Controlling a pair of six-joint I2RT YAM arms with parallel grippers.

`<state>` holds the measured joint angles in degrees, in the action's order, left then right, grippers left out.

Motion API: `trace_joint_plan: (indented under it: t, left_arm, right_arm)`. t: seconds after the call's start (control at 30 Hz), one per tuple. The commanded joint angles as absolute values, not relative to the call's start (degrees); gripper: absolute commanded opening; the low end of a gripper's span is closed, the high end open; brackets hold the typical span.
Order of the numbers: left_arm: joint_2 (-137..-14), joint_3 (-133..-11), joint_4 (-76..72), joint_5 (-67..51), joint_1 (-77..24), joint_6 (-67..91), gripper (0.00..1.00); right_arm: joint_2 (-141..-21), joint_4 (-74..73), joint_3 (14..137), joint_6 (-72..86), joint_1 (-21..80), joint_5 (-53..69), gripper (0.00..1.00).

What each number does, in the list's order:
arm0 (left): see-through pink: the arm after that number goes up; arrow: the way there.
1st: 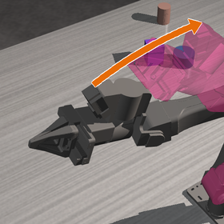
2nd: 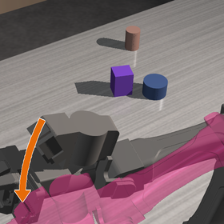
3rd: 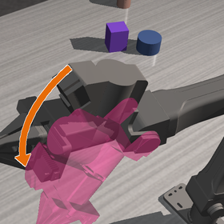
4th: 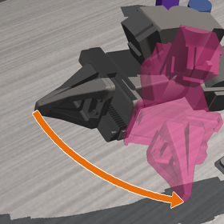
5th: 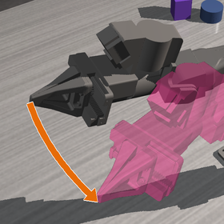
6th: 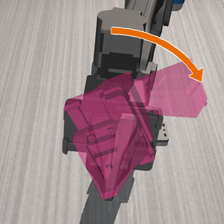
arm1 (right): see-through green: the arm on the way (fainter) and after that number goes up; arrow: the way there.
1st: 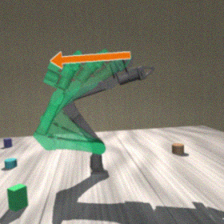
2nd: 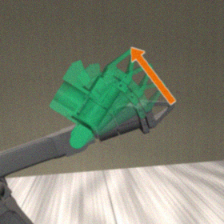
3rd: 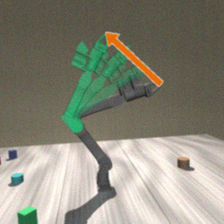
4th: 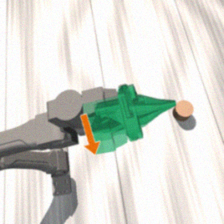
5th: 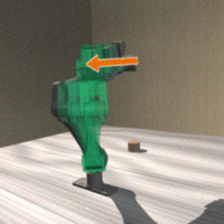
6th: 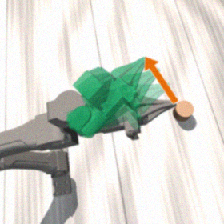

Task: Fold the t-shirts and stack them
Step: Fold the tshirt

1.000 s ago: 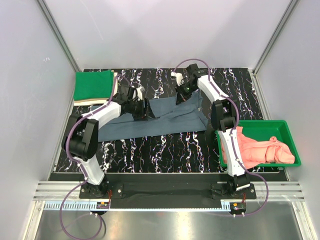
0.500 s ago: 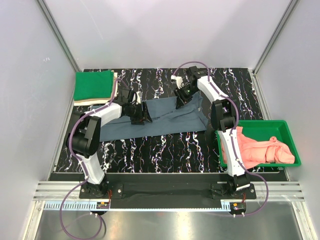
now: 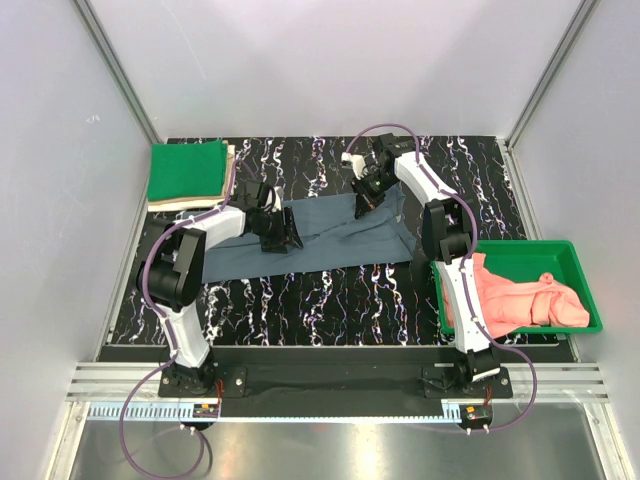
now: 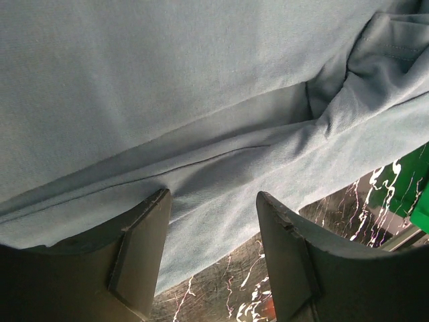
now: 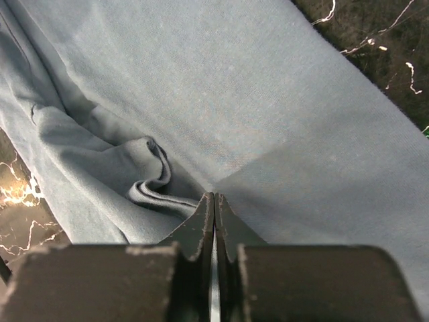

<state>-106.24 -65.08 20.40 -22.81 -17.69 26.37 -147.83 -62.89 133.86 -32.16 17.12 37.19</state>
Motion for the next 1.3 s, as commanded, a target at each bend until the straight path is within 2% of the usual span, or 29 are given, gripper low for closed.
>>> trace_joint_plan:
  t: [0.0,0.27,0.63,0.77,0.83,0.87,0.97,1.1,1.27]
  left_arm:
    - [-106.4,-65.2,20.7,-21.0,-17.7,25.0,0.6]
    - [-106.8,-65.1,20.7,-20.3,-17.8,25.0,0.6]
    - [-107.2,-65.1,20.7,-19.8,-17.8,25.1,0.6]
    - [-107.1,-65.5,20.8,-20.8,-18.1,25.0,0.6]
    - [-105.2,-66.0,20.9,-22.1,-18.5,24.4,0.6]
    - [-104.5,-66.8,21.3,-22.3,-18.6,24.4,0.61]
    - [-102.3,-69.9,22.1,-24.8,-18.8,24.9,0.62]
    - [-101.6,-75.6,22.3,-27.0,-18.9,24.9,0.63]
    - [-107.1,-85.3,22.2,-27.8,-19.7,22.4,0.63]
  right_arm:
    - [-146.6,-64.1,134.8,-33.7,17.5,39.3,0.0]
    - [-146.0,-63.3,136.9,-32.2,17.4,37.3,0.0]
    - [-141.9,-48.7,134.2,-22.2,17.6,33.9,0.0]
    - [-142.9,-47.9,135.3,-18.5,17.4,27.8,0.0]
    - [-142.0,-48.3,135.2,-15.2,16.9,25.4,0.06]
    - [-141.2,-48.4,133.3,-13.8,16.4,25.0,0.16]
    - [-137.0,-48.3,128.7,-12.0,14.1,26.9,0.31]
    - [-133.4,-48.4,123.6,-12.3,11.6,26.1,0.38]
    - [-131.3,-50.1,120.9,-12.4,9.8,25.4,0.46]
